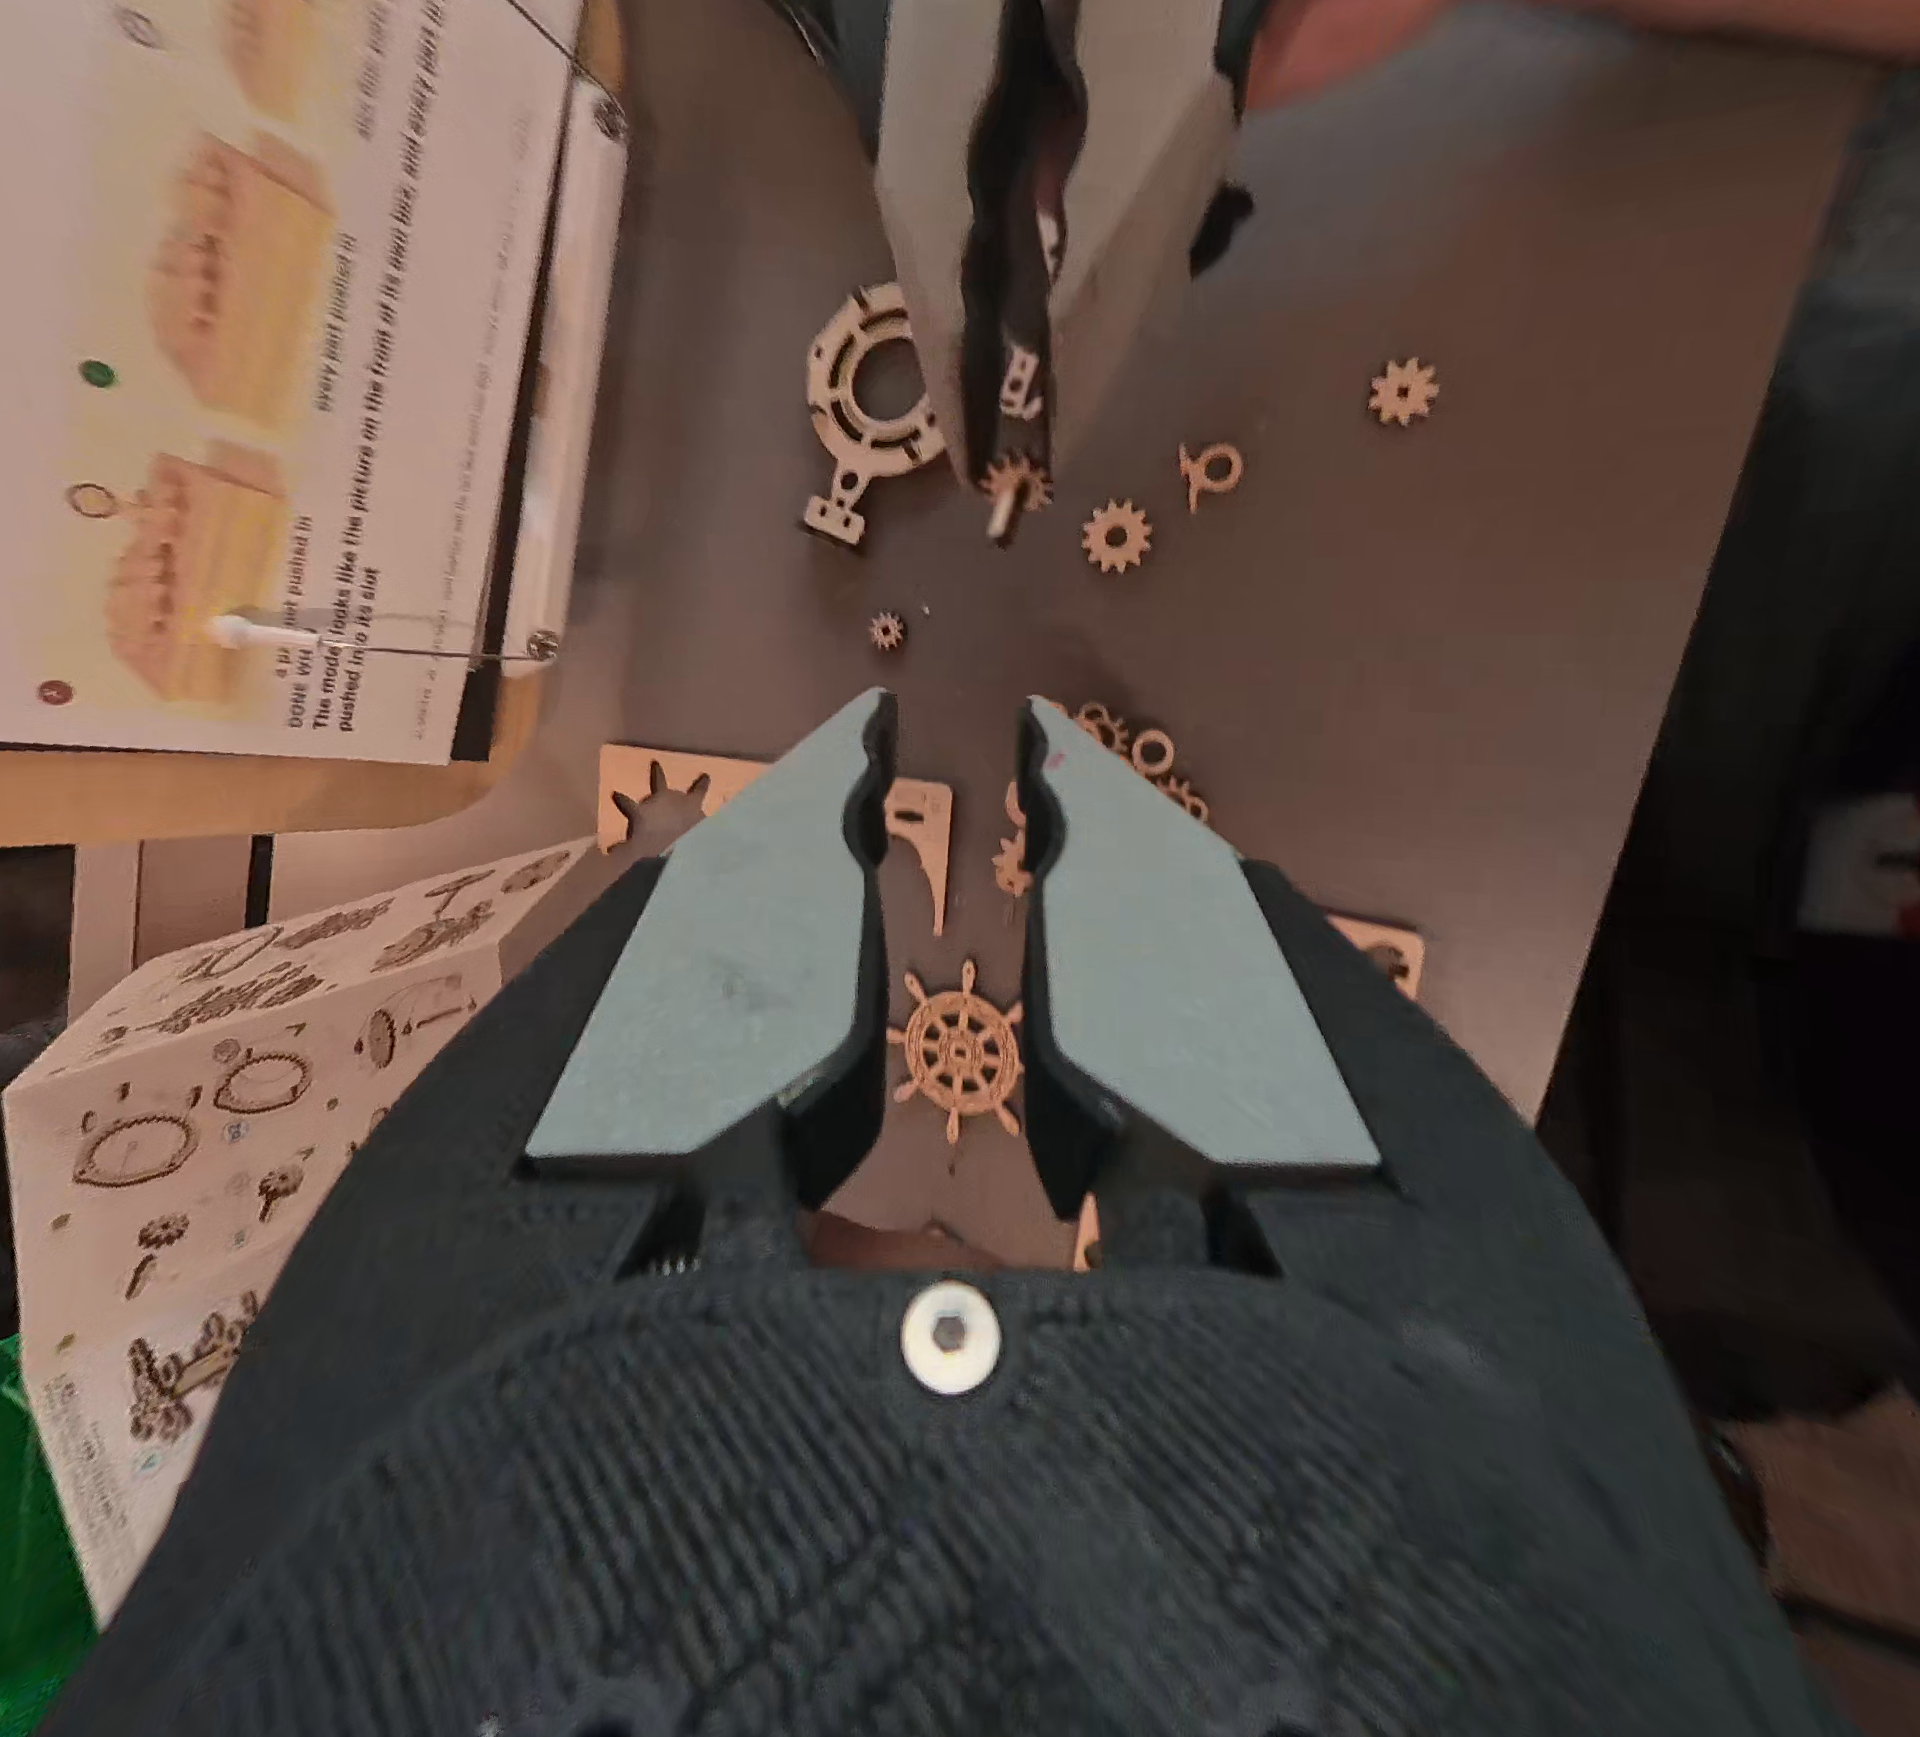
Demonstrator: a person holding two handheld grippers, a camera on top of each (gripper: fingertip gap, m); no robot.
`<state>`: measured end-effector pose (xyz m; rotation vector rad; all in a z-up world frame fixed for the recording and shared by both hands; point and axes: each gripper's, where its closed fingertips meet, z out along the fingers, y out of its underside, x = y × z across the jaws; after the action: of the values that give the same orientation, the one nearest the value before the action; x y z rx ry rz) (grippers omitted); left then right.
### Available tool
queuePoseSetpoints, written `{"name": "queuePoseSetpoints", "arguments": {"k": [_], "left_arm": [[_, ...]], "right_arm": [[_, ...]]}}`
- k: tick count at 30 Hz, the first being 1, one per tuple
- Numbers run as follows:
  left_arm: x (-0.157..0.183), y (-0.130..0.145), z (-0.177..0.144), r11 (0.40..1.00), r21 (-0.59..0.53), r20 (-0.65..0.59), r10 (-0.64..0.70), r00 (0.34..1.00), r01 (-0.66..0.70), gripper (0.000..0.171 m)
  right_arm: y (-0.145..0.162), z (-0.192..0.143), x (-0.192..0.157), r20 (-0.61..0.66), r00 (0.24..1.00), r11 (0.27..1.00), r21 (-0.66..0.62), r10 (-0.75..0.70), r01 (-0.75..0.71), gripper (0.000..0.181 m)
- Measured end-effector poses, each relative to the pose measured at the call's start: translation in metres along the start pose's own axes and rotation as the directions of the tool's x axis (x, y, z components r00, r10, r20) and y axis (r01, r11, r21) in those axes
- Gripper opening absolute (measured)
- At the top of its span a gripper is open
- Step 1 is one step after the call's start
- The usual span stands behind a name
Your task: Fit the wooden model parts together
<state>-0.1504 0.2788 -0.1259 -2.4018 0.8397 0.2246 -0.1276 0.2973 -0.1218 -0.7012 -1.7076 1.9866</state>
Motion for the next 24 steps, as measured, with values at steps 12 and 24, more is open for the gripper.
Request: {"name": "queuePoseSetpoints", "arguments": {"k": [12,24], "left_arm": [[0.011,-0.024,0.012,0.994,0.075,0.040,0.082,0.996,-0.085,0.011],[0.013,-0.028,0.013,0.973,0.078,0.097,0.210,0.973,-0.218,0.008]], "right_arm": [[-0.004,0.004,-0.011,0.066,0.998,0.999,0.027,0.020,-0.022,0.009],[-0.001,0.004,-0.009,0.086,0.989,0.992,0.014,0.121,-0.123,0.009]]}}
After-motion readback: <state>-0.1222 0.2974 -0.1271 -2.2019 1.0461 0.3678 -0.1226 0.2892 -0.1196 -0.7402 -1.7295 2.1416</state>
